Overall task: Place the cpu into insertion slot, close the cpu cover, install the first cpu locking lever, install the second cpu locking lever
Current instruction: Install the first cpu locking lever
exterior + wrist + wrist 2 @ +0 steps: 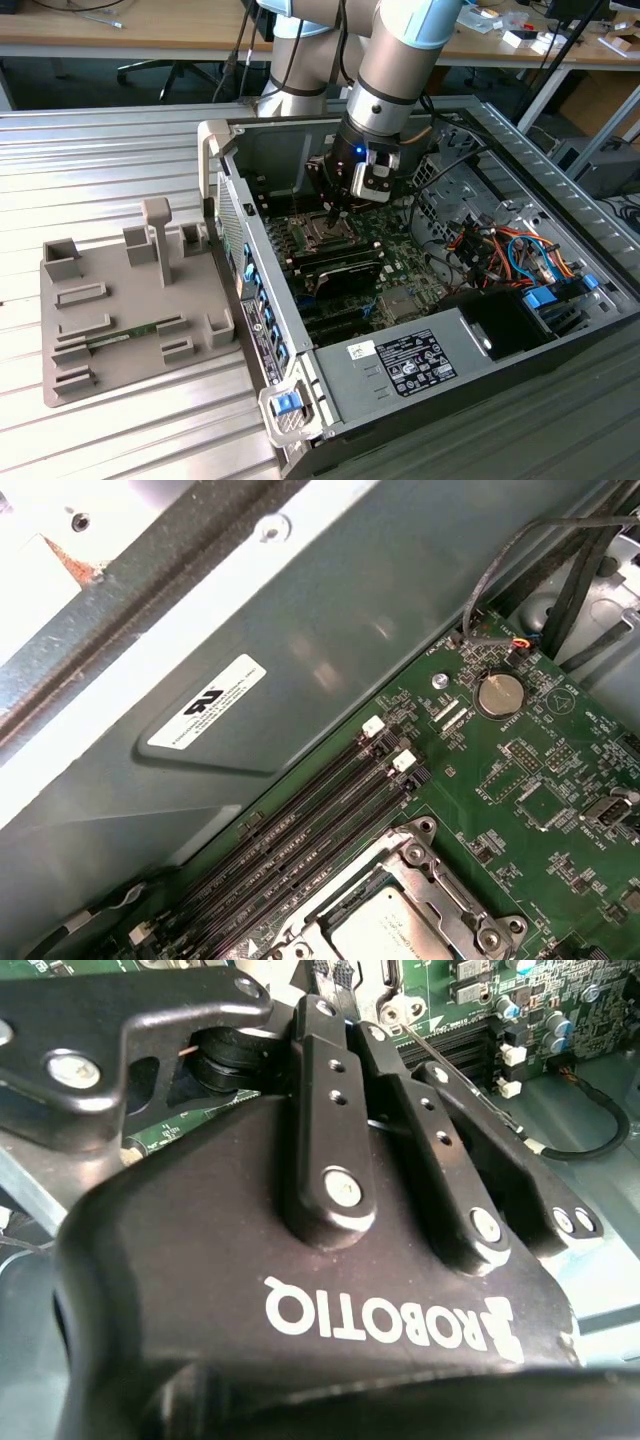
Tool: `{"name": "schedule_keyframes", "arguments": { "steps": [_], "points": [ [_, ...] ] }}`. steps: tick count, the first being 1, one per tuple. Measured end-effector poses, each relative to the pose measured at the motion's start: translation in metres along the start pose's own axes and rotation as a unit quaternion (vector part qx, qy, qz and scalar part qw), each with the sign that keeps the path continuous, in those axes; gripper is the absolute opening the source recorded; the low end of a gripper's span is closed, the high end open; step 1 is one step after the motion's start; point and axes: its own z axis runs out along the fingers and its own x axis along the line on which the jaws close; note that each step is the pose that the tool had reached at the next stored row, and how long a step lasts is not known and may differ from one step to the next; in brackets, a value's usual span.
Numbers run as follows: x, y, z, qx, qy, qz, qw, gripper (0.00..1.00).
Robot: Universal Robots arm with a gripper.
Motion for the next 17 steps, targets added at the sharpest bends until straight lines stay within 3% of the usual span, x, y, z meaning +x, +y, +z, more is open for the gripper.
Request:
{"name": "schedule_keyframes", "arguments": {
  "steps": [17],
  "points": [
    [0.0000, 0.0000, 0.0000, 0.0005, -0.0007, -0.009, 1.0000, 0.10]
  ]
}}
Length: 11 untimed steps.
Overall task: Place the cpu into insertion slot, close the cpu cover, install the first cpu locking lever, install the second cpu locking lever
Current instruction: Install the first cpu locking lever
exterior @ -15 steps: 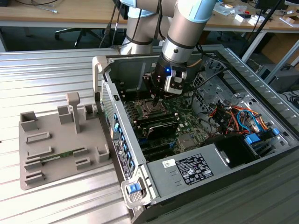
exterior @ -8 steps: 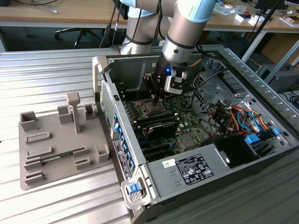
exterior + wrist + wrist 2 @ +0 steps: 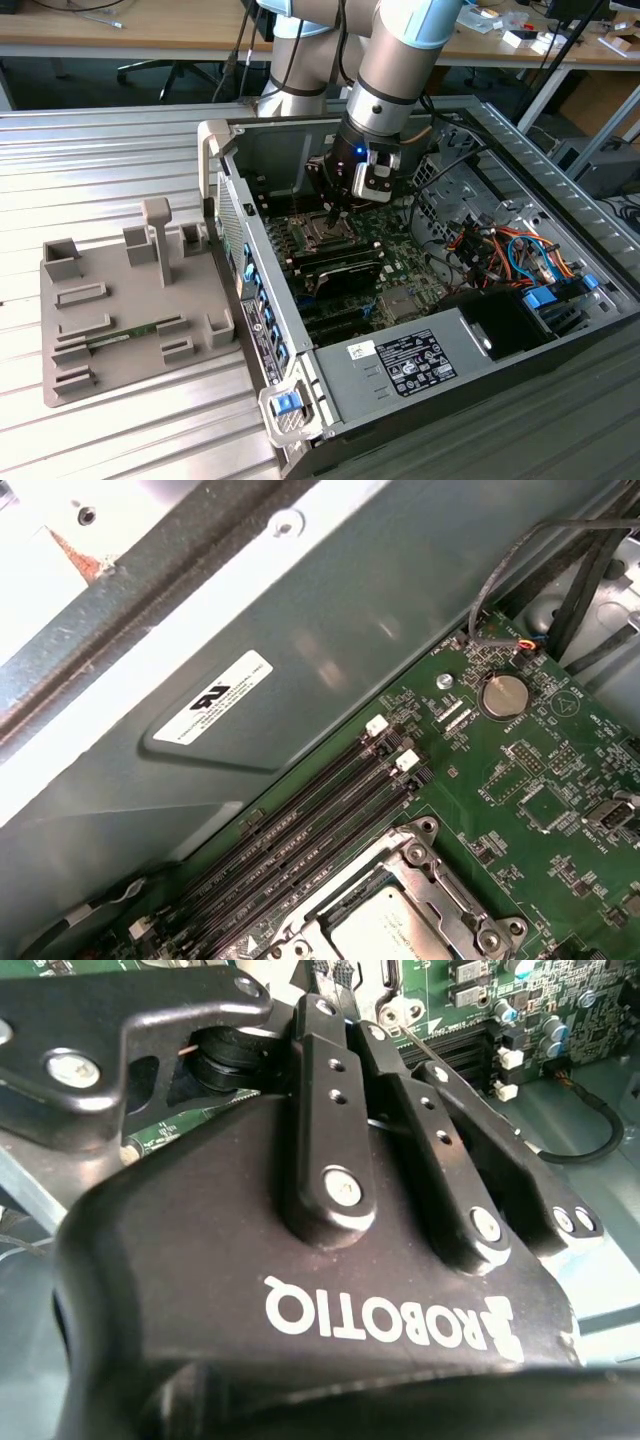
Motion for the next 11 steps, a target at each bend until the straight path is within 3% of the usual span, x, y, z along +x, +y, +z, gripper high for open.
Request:
{"name": "schedule_keyframes", "arguments": {
  "steps": [11],
  "points": [
    [0.0000, 0.0000, 0.0000, 0.0003, -0.0004, -0.006, 1.0000, 0.10]
  ]
}}
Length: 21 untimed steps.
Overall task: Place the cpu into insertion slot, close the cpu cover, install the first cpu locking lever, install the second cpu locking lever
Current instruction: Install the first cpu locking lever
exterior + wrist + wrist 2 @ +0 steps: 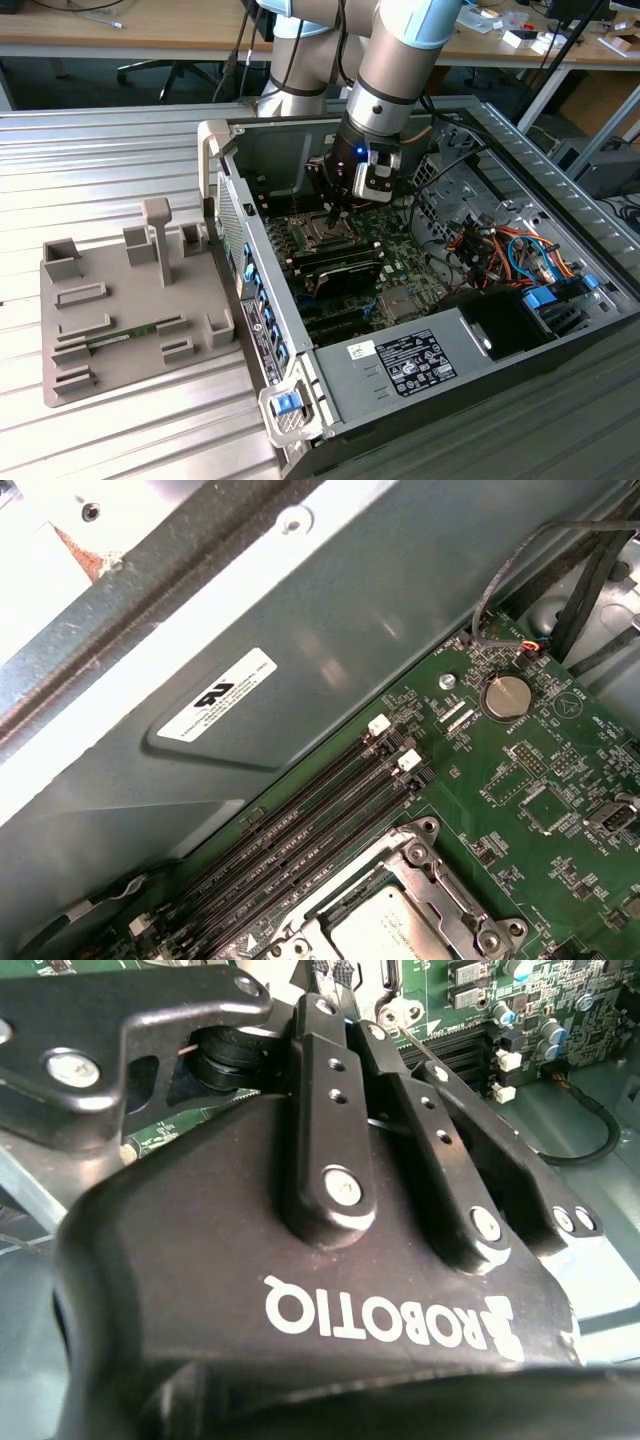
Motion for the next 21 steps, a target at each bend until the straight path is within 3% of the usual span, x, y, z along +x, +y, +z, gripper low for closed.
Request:
{"name": "schedule_keyframes", "arguments": {
  "steps": [21],
  "points": [
    [0.0000, 0.0000, 0.0000, 0.0005, -0.0008, -0.010, 0.9999, 0.10]
  ]
}}
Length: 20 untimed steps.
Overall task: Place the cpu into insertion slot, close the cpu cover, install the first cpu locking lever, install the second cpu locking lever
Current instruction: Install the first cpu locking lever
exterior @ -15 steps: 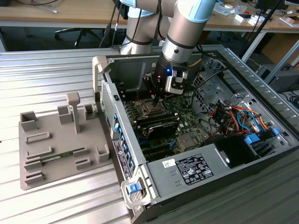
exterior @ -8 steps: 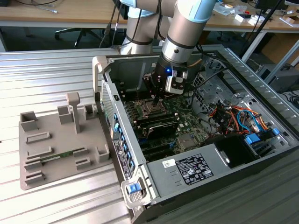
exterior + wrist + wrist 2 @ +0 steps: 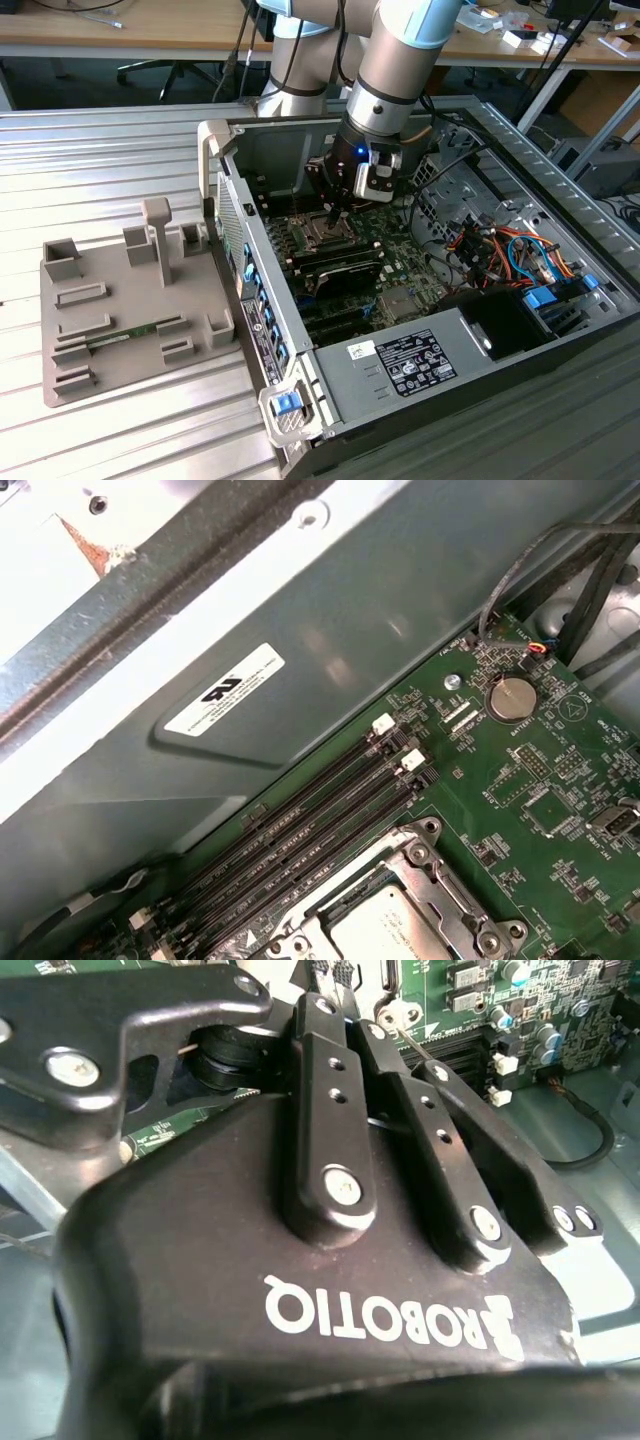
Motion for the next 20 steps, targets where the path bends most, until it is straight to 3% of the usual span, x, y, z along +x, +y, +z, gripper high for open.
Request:
{"name": "schedule_keyframes", "arguments": {
  "steps": [20],
  "points": [
    [0.0000, 0.0000, 0.0000, 0.0005, -0.0009, -0.011, 0.9999, 0.10]
  ]
}}
